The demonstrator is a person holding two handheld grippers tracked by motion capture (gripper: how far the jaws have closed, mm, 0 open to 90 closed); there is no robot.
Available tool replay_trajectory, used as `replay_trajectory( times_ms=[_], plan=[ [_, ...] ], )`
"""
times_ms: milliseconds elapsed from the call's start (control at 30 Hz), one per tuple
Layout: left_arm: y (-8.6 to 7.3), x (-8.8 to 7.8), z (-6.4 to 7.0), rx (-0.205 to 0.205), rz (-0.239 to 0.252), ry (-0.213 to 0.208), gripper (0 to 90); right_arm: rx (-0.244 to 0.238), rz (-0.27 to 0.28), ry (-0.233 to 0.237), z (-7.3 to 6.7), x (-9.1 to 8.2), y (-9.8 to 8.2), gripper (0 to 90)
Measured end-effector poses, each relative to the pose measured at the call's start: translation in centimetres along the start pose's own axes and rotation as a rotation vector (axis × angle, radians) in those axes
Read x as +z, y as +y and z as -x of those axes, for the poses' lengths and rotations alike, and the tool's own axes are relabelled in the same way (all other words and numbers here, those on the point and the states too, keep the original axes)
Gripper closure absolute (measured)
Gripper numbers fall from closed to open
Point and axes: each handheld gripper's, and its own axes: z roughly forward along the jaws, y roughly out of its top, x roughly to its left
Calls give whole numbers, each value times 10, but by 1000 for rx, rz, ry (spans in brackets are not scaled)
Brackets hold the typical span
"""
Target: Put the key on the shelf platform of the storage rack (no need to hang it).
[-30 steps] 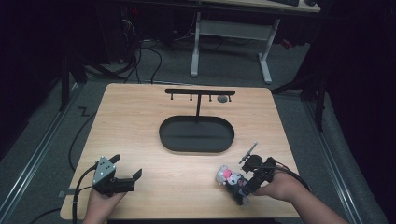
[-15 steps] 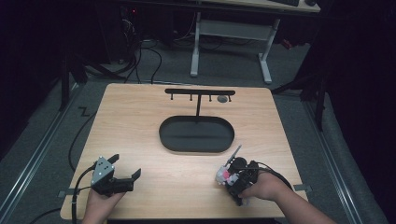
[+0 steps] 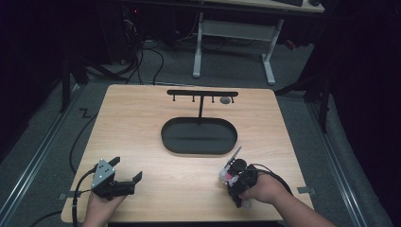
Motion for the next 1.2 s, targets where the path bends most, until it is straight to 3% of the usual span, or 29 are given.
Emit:
replay_trajectory(
  times_ms=[233,400,567,800,867,1000,1100,1167,1200],
  plan=[
    [0,1,0,-1,-8,-1,3,17,15,-26,2,-9,0,260],
    [0,2,0,2,-9,2,3,4,26,-44,7,-20,0,261],
    [0,3,0,11,-18,3,3,22,43,-47,19,-30,5,259],
    [0,3,0,21,-20,3,3,68,70,-41,28,-40,21,258],
    [0,3,1,23,-15,1,3,40,80,-45,33,-42,27,258],
    [0,-1,0,28,-1,8,3,64,67,-37,36,-47,37,258],
    [-1,-2,0,29,-10,11,3,41,74,-47,41,-51,47,258],
    [-2,-4,0,36,-17,17,3,59,70,-43,42,-53,53,258],
    [-2,-5,0,38,-17,19,3,39,76,-46,45,-54,57,258]
  ],
)
